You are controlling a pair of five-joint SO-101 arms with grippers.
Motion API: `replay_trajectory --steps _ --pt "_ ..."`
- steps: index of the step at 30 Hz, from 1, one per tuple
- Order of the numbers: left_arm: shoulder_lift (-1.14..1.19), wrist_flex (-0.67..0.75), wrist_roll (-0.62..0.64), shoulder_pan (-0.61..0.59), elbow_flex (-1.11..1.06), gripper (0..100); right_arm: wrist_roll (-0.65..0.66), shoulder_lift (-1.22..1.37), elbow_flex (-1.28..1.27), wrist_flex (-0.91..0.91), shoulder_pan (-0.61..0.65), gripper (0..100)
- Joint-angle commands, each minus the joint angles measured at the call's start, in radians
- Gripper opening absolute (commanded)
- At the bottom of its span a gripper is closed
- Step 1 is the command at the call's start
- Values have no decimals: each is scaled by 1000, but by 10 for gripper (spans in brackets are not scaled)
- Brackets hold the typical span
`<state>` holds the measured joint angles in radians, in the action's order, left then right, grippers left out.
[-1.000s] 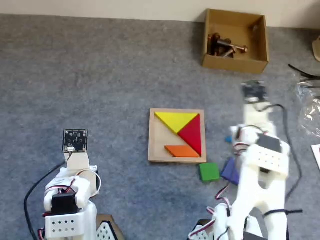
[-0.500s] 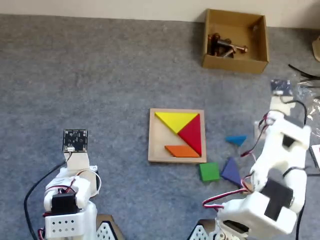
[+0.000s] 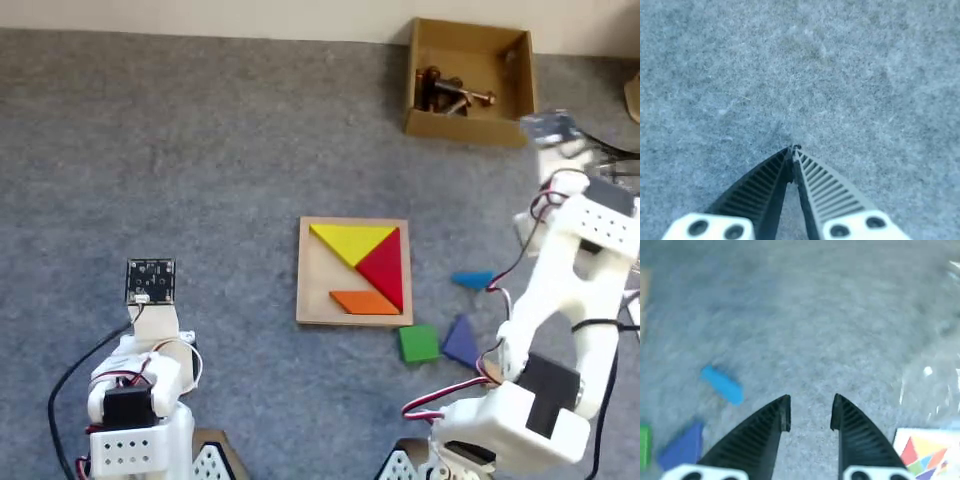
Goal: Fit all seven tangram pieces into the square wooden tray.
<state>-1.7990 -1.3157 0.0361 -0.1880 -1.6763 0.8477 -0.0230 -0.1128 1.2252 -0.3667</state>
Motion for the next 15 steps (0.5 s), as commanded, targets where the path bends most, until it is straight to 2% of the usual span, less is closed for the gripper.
replay_trajectory --steps 1,4,7,11,15 --pt "7 -8 2 -8 -21 5 308 -10 73 142 56 139" --pt "7 -8 2 -8 -21 5 537 -18 76 213 65 139" --pt "7 -8 2 -8 -21 5 704 -18 79 239 65 139" --pt "7 -8 2 -8 -21 5 872 -18 82 231 65 139" --pt "7 -8 2 -8 -21 5 939 -15 82 196 79 139"
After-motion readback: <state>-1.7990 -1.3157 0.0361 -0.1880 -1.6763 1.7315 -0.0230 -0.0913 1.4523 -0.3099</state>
